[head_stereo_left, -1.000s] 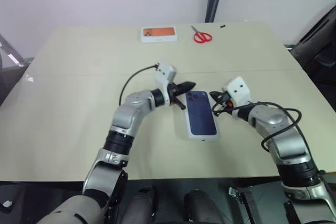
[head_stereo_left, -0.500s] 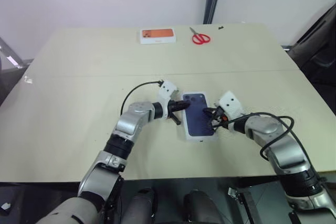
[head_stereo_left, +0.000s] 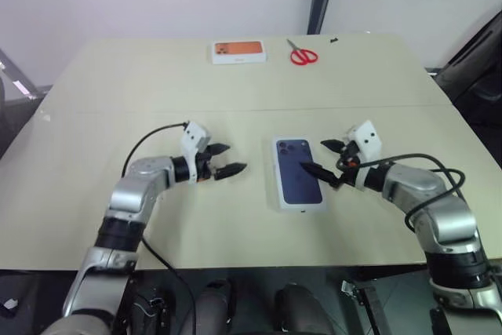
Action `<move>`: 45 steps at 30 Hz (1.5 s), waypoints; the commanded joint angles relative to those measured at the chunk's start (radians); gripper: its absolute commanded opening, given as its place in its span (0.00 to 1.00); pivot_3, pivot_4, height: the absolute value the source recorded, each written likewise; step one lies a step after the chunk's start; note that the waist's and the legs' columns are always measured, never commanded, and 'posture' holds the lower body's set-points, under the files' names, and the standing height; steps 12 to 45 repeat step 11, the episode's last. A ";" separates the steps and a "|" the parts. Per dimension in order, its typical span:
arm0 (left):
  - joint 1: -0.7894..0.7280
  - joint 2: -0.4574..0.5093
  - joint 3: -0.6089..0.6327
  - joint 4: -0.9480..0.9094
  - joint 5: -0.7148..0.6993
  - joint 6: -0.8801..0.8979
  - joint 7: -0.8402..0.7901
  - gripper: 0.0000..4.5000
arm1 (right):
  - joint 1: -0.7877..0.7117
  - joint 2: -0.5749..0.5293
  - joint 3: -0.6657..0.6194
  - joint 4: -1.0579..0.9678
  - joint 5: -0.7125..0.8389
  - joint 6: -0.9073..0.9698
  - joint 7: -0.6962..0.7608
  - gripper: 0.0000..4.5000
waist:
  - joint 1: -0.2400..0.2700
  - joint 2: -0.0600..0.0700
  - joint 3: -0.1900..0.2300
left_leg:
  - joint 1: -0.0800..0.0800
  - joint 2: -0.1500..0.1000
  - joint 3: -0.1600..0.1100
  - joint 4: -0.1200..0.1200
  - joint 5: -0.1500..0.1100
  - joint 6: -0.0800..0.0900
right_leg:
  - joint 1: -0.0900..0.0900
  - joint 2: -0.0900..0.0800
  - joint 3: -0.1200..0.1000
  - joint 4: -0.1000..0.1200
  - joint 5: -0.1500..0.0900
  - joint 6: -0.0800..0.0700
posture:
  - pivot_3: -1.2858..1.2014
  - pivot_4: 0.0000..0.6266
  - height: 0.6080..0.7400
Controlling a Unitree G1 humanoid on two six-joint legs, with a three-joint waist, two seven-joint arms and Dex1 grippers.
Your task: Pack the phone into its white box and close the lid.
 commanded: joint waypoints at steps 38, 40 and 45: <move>0.302 0.232 0.215 -0.158 -0.092 -0.087 -0.101 1.00 | 0.182 -0.200 -0.154 -0.003 -0.001 -0.156 0.137 1.00 | 0.005 0.001 0.001 | 0.001 0.000 0.000 -0.001 -0.001 0.002 | 0.001 0.000 0.000 -0.001 0.000 0.000 | 0.52 0.24 0.95; 0.302 0.232 0.215 -0.158 -0.092 -0.087 -0.101 1.00 | 0.182 -0.200 -0.154 -0.003 -0.001 -0.156 0.137 1.00 | 0.005 0.001 0.001 | 0.001 0.000 0.000 -0.001 -0.001 0.002 | 0.001 0.000 0.000 -0.001 0.000 0.000 | 0.52 0.24 0.95; 0.302 0.232 0.215 -0.158 -0.092 -0.087 -0.101 1.00 | 0.182 -0.200 -0.154 -0.003 -0.001 -0.156 0.137 1.00 | 0.005 0.001 0.001 | 0.001 0.000 0.000 -0.001 -0.001 0.002 | 0.001 0.000 0.000 -0.001 0.000 0.000 | 0.52 0.24 0.95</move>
